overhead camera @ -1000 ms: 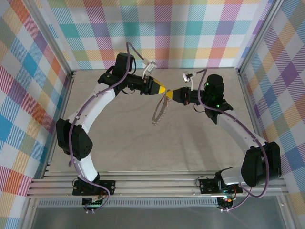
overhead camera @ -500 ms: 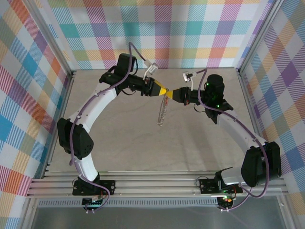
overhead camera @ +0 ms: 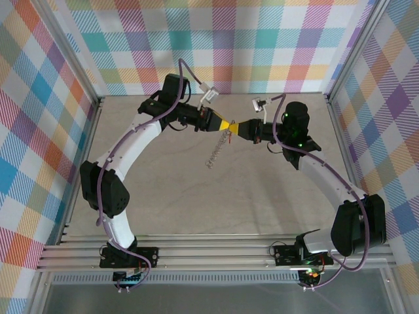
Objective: Put the keys on the keyring
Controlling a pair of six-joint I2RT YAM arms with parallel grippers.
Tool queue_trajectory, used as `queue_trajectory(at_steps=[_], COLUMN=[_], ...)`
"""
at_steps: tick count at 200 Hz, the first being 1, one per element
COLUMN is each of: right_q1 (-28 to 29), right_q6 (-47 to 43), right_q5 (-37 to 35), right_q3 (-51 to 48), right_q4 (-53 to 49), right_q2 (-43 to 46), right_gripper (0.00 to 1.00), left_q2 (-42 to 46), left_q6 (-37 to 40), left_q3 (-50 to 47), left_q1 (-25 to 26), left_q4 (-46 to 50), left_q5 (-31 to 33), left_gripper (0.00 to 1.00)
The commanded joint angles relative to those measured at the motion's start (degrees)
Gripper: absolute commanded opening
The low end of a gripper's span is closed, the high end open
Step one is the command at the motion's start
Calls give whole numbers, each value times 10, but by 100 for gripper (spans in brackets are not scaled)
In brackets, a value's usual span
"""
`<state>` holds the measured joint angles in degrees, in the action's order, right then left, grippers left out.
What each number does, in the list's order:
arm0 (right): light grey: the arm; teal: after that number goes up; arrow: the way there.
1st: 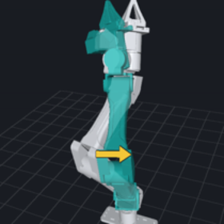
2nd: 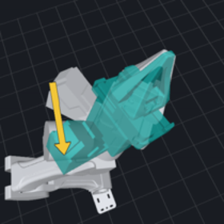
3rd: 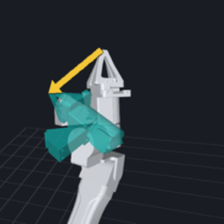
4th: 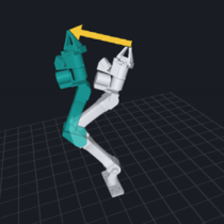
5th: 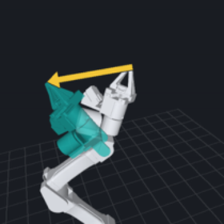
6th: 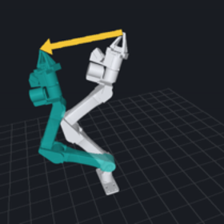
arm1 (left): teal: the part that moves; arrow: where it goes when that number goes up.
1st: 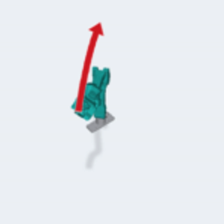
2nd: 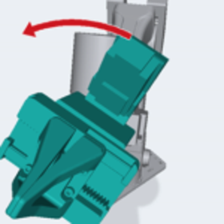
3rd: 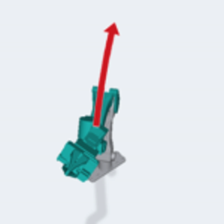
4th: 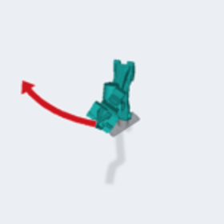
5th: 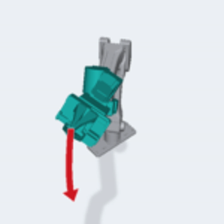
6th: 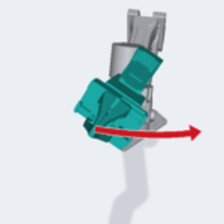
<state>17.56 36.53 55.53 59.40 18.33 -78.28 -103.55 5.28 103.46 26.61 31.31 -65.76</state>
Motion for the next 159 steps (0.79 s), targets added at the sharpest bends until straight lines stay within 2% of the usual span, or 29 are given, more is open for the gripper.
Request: queue_trajectory(at_steps=[1, 11, 26, 56, 75, 98, 127, 159], right_q1=[-4, -5, -5, -5, -5, -5, -4, -4], right_q6=[-10, -10, -6, 7, 18, 39, 55, 50], right_q5=[-6, -13, -20, -38, -48, -56, -82, -164], right_q3=[3, -8, -24, -60, -78, -92, -108, -133], right_q4=[25, 25, 32, 49, 68, 94, 112, 98], right_q2=[31, 44, 59, 85, 94, 100, 121, 158], right_gripper=[19, 23, 24, 19, 19, 26, 45, 48], left_q2=[31, 44, 62, 98, 116, 130, 142, 154], left_q6=[-62, -97, -139, -190, -202, -201, -218, -228], left_q3=[-26, -52, -82, -134, -154, -165, -187, -211], left_q1=[6, 6, 7, 16, 23, 31, 35, 40], left_q4=[-89, -141, -206, -281, -305, -310, -341, -372], left_q5=[35, 49, 68, 93, 101, 112, 124, 121], left_gripper=[0, 0, 0, 0, 0, 0, 0, 0])
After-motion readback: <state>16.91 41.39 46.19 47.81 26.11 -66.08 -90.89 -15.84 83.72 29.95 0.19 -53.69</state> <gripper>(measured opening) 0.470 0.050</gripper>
